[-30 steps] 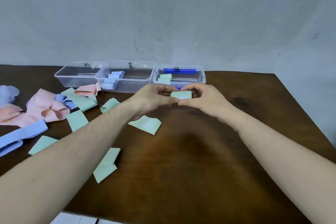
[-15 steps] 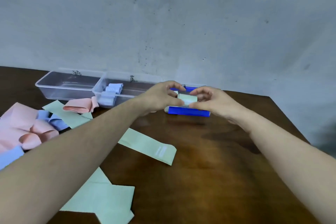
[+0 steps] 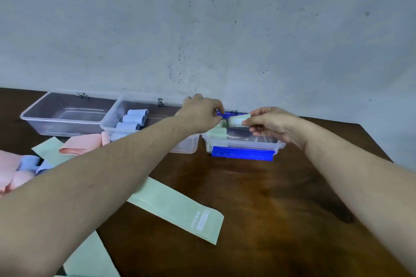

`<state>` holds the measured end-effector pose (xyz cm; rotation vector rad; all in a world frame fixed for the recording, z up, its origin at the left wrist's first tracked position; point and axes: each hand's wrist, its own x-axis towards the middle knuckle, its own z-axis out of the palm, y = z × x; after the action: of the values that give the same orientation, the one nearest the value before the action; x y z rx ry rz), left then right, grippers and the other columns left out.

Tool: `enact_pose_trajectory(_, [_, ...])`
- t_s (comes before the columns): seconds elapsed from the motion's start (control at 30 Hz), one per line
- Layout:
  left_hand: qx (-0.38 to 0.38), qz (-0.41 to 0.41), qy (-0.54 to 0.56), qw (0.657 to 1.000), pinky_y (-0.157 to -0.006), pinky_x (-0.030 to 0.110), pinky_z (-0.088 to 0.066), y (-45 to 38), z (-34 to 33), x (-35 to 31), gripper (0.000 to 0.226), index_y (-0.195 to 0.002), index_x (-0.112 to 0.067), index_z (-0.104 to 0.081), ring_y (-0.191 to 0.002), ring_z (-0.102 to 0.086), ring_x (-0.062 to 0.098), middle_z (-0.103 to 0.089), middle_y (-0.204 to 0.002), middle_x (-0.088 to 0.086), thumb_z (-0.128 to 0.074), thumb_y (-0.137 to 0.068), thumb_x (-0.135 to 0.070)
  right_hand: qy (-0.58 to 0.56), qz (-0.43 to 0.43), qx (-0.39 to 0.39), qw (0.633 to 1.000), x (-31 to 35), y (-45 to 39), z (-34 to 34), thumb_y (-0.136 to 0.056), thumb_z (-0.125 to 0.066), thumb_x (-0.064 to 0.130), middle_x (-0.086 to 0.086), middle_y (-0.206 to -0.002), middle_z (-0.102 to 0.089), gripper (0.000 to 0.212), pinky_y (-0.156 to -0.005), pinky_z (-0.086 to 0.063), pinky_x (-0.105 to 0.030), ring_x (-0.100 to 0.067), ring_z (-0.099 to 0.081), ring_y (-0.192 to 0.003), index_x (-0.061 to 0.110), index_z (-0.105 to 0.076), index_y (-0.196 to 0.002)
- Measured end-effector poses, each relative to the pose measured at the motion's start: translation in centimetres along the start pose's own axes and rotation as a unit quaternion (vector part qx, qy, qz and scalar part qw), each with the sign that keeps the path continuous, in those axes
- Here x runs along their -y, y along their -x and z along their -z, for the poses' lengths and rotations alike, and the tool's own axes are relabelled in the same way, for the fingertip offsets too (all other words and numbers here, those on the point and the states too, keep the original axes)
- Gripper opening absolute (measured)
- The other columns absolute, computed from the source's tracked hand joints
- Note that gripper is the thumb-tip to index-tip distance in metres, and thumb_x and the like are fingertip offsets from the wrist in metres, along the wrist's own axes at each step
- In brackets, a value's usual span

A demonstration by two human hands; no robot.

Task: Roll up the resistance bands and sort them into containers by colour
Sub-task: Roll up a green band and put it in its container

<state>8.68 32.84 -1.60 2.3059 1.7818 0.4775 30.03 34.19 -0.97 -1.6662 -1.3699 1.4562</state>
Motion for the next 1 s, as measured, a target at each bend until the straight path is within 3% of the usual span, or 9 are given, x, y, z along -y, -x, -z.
enact_pose_trajectory(0.1, [0.002, -0.035, -0.132, 0.991, -0.096, 0.040, -0.031, -1.0, -0.7, 0.3, 0.027, -0.119, -0.033, -0.064, -0.115, -0.046, 0.022, -0.068, -0.112, -0.003, -0.046, -0.098, -0.034, 0.035, -0.021, -0.010, 0.999, -0.4, -1.8, 0.0, -0.083, -0.079, 0.005, -0.006, -0.077, -0.064, 0.023, -0.066, -0.059, -0.025, -0.011, -0.062, -0.065, 0.013, -0.061, -0.094])
enact_pose_trajectory(0.2, [0.039, -0.062, -0.209, 0.975, -0.096, 0.041, -0.032, -1.5, -1.5, 0.2, 0.030, -0.123, -0.030, -0.062, -0.113, -0.047, 0.023, -0.067, -0.111, 0.000, -0.045, -0.099, -0.038, 0.051, -0.034, -0.017, 0.998, -0.7, -2.9, -0.4, -0.085, -0.076, 0.001, -0.009, -0.081, -0.066, 0.018, -0.075, -0.060, -0.029, -0.014, -0.064, -0.071, 0.012, -0.062, -0.089])
enact_pose_trajectory(0.37, [0.065, -0.082, -0.253, 0.962, -0.098, 0.042, -0.033, -1.9, -2.0, 0.1, 0.045, -0.121, -0.029, -0.064, -0.112, -0.046, 0.022, -0.067, -0.105, -0.001, -0.039, -0.098, -0.057, 0.046, -0.042, -0.029, 0.998, -1.0, -4.1, -0.9, -0.085, -0.075, 0.000, -0.011, -0.091, -0.069, 0.016, -0.079, -0.059, -0.029, -0.018, -0.066, -0.087, 0.010, -0.064, -0.089])
enact_pose_trajectory(0.5, [0.086, -0.083, -0.297, 0.947, -0.095, 0.043, -0.030, -1.9, -2.4, -0.3, 0.064, -0.114, -0.027, -0.068, -0.110, -0.045, 0.020, -0.062, -0.095, -0.004, -0.029, -0.092, -0.073, 0.015, -0.050, -0.027, 0.998, -1.4, -5.0, -1.0, -0.085, -0.075, -0.003, -0.010, -0.091, -0.066, 0.017, -0.083, -0.058, -0.032, -0.017, -0.063, -0.084, 0.008, -0.063, -0.091])
enact_pose_trajectory(0.6, [0.097, -0.082, -0.304, 0.944, -0.093, 0.044, -0.030, -1.9, -2.4, -0.4, 0.069, -0.111, -0.026, -0.069, -0.109, -0.044, 0.020, -0.053, -0.088, -0.003, -0.031, -0.088, -0.078, 0.020, -0.059, -0.040, 0.997, -1.7, -5.5, -1.1, -0.082, -0.078, -0.002, -0.013, -0.095, -0.068, 0.026, -0.073, -0.059, -0.028, -0.017, -0.065, -0.078, 0.000, -0.066, -0.106])
enact_pose_trajectory(0.73, [0.105, -0.076, -0.305, 0.944, -0.096, 0.044, -0.030, -1.9, -2.3, -0.5, 0.067, -0.120, -0.028, -0.067, -0.112, -0.044, 0.020, -0.063, -0.102, -0.002, -0.036, -0.088, -0.078, 0.075, -0.056, -0.074, 0.993, -1.6, -5.5, -1.3, -0.080, -0.083, 0.008, -0.008, -0.079, -0.064, 0.024, -0.058, -0.051, -0.023, -0.013, -0.059, -0.064, 0.005, -0.069, -0.099])
enact_pose_trajectory(1.0, [0.103, -0.076, -0.287, 0.949, -0.098, 0.043, -0.028, -1.8, -2.1, -0.5, 0.054, -0.112, -0.028, -0.069, -0.111, -0.043, 0.019, -0.050, -0.086, -0.005, -0.045, -0.088, -0.071, 0.112, -0.046, -0.110, 0.987, -1.5, -5.8, -1.7, -0.083, -0.080, 0.013, -0.007, -0.082, -0.062, 0.025, -0.054, -0.044, -0.024, -0.013, -0.052, -0.064, 0.004, -0.072, -0.106])
